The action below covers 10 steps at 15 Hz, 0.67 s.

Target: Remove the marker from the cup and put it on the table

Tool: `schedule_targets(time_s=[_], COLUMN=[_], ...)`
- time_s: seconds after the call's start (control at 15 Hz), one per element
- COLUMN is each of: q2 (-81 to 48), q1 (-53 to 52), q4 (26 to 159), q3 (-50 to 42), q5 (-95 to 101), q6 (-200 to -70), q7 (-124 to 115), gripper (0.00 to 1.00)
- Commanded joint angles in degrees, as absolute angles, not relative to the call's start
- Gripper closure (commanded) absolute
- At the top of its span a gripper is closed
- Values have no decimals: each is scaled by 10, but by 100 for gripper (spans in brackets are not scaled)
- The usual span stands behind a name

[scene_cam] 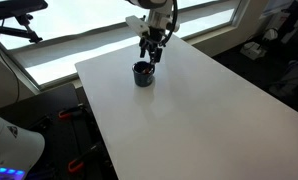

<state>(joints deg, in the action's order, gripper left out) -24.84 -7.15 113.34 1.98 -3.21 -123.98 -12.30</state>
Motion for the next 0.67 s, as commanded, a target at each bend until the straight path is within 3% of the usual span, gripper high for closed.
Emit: schedule_targets(time_s=[0.0, 0.6], q2=[-271, -334], q1=[-64, -13], q4=[1096, 1019], q3=[23, 43], q5=[-20, -18], q6=[-1212, -1116], q7=[-85, 155], gripper=[0, 0])
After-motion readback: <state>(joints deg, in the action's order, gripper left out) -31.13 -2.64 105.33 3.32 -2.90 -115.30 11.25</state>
